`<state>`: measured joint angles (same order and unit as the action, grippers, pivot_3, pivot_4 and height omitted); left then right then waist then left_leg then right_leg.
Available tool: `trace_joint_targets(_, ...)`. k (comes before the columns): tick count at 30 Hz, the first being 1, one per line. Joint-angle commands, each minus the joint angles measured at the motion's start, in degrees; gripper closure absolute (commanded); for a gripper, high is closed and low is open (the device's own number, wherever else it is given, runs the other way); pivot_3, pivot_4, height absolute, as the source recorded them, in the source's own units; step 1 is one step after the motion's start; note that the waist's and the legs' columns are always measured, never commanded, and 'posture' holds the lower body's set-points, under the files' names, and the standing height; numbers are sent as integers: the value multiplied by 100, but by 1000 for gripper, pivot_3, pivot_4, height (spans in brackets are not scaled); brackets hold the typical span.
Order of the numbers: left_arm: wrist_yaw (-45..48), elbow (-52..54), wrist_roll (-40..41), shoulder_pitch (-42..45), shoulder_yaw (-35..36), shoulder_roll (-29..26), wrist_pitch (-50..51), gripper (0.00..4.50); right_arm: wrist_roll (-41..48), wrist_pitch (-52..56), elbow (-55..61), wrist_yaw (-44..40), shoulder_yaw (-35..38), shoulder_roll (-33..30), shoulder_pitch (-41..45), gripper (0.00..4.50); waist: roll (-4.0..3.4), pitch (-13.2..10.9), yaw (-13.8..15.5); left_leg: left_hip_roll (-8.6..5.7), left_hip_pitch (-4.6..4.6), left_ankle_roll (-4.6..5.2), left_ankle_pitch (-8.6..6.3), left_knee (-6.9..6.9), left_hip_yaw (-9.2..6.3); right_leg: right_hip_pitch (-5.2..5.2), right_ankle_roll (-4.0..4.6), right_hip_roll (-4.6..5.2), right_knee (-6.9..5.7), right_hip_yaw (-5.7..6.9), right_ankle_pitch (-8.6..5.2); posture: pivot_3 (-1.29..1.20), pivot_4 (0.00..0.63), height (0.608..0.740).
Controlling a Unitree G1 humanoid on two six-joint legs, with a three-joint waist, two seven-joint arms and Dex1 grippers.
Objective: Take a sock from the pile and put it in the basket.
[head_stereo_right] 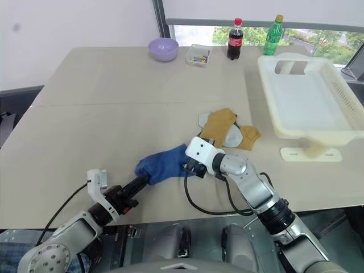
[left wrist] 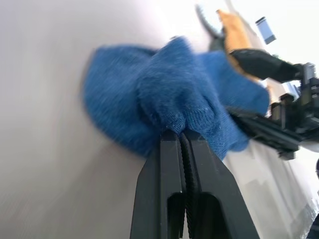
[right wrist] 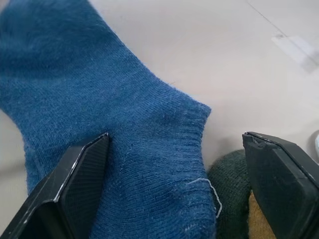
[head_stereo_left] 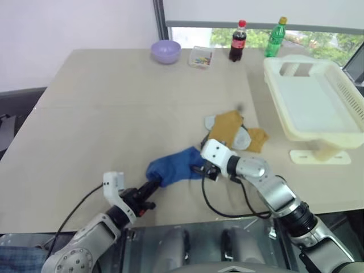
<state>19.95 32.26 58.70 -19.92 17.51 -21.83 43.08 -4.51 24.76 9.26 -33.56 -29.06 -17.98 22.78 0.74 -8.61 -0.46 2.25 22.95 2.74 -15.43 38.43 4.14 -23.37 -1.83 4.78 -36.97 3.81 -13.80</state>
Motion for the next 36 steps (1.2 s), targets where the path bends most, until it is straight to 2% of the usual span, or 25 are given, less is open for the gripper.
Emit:
trace_joint_targets(1,163,226,73,136,233,-31,-357,4500,-211,22,-265,-57,-101,-112,-134,97,0,0,-1,0,-3,-1,0,0,1,2,0,1,0,-1,0,0,150,740)
trace_joint_targets(6,186,-103,74,279,436,-114,-451,4500,-200,6,-230,-65,-108,-82,-172,97,1,0,-13,1,-7,-3,1,-2,1,6,1,1,0,-3,0,0,150,740)
trace_joint_targets(15,148,-524,-340,203,235,-256,-340,4500,-73,40,-78,-110,-7,-42,-159,97,1,1,-14,1,-6,-2,0,-2,2,6,1,2,2,-3,0,0,150,740)
trace_joint_targets(24,273,-614,-503,101,101,-254,-274,4500,1137,507,718,-568,588,418,-68,97,0,-6,-20,4,8,0,-1,-8,3,-9,1,7,2,-3,0,0,150,740)
trace_joint_targets(33,328,-648,-589,41,70,-232,-254,4500,868,381,644,-391,255,478,-84,97,0,-6,-20,1,10,1,-2,-9,7,-18,2,14,2,-3,0,0,150,740)
trace_joint_targets(36,378,-618,-591,-22,63,-265,-237,4500,355,411,447,-198,-72,338,-43,97,0,-6,-24,2,10,1,-2,-11,7,-19,2,14,2,-3,0,0,150,740)
